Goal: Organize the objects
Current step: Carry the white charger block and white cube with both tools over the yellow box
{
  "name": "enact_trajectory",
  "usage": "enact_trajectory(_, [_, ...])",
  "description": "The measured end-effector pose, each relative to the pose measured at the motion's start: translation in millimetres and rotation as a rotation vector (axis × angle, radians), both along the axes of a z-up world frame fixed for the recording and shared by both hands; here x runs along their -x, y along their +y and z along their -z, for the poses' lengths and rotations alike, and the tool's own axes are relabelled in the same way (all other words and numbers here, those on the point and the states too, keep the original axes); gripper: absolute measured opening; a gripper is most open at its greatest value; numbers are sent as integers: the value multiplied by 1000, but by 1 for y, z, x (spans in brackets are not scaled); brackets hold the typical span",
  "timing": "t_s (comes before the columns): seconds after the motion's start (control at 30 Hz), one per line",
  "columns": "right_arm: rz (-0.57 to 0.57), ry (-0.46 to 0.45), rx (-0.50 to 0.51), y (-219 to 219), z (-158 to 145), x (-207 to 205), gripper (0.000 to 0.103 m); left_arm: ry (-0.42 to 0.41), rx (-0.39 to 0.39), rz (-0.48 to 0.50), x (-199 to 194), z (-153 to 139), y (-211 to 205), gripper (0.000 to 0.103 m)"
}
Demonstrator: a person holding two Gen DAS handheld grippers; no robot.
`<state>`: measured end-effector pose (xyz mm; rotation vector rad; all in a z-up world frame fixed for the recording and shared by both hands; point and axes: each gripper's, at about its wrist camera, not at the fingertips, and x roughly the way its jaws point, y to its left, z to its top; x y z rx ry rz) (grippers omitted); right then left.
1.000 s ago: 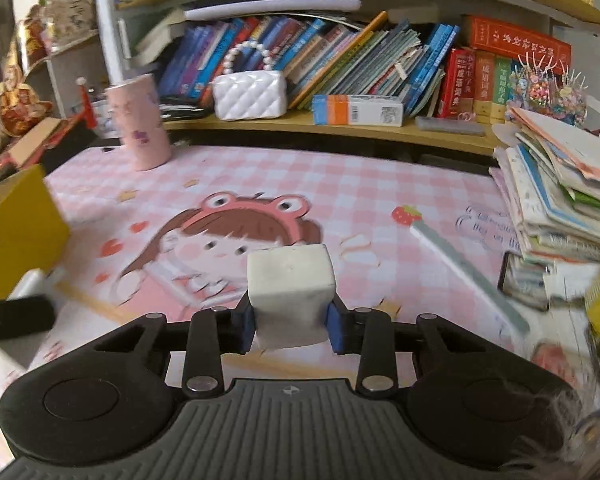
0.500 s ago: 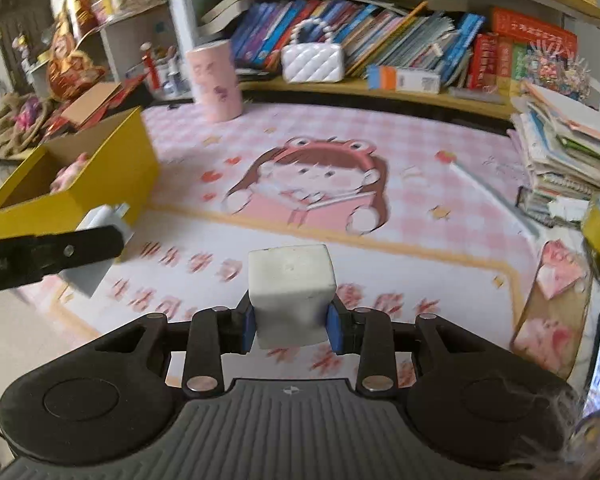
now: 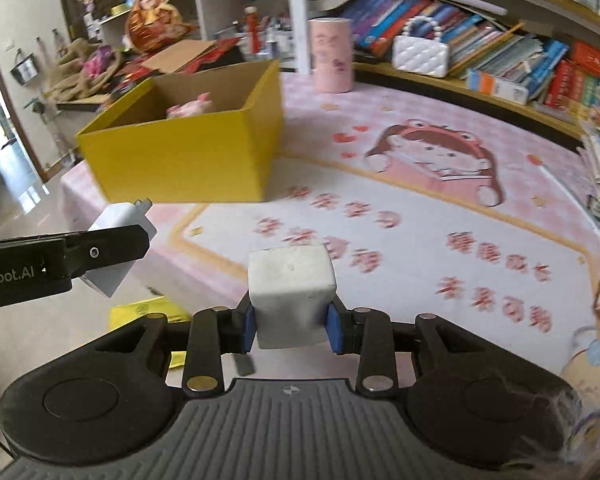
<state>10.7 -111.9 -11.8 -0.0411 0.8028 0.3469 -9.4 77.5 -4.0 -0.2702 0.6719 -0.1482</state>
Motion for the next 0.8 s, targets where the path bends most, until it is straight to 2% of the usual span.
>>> enact_trajectory(0.37, [-45, -7, -9, 65, 0, 32, 32, -19, -19, -51, 43, -5, 58, 42])
enact_trajectory(0.8, [-42, -16, 18, 98, -6, 29, 32, -43, -6, -44, 42, -8, 90, 42])
